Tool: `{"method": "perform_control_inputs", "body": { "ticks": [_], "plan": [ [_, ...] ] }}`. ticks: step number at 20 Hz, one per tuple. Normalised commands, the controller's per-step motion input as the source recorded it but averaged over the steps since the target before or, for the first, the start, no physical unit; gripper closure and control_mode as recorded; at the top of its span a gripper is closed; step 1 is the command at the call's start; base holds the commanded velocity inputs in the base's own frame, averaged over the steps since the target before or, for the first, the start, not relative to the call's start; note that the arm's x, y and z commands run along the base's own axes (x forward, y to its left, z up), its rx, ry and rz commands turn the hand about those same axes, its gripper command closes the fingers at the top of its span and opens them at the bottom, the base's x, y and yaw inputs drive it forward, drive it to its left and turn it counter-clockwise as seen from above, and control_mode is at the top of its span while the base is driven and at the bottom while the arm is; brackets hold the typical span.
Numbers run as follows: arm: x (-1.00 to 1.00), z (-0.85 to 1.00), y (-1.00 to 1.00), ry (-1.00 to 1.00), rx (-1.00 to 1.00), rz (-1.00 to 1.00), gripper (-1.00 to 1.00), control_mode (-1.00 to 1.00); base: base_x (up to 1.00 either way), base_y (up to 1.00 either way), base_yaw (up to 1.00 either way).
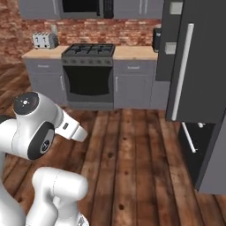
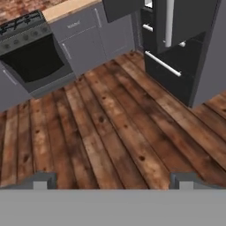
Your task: Gather the carrot and eggplant from the fridge and place them on a tray on the dining counter. Then gather the fishs from the fridge and place them on the other tray.
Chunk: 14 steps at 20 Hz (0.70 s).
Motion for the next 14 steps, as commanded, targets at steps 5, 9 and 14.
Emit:
{"method": "perform_control_inputs", "body": {
  "ticks": [5, 9, 14],
  "plan": [
    [0.0, 0.0, 0.0, 0.0, 0.0, 0.0, -1.0, 1.0, 0.79, 0.16, -0.29],
    [0.0, 0.0, 0.0, 0.0, 0.0, 0.0, -1.0, 1.0, 0.74, 0.19, -0.31],
    [0.0, 0.0, 0.0, 0.0, 0.0, 0.0, -1.0, 1.0, 0.69, 0.26, -0.32]
  ]
}}
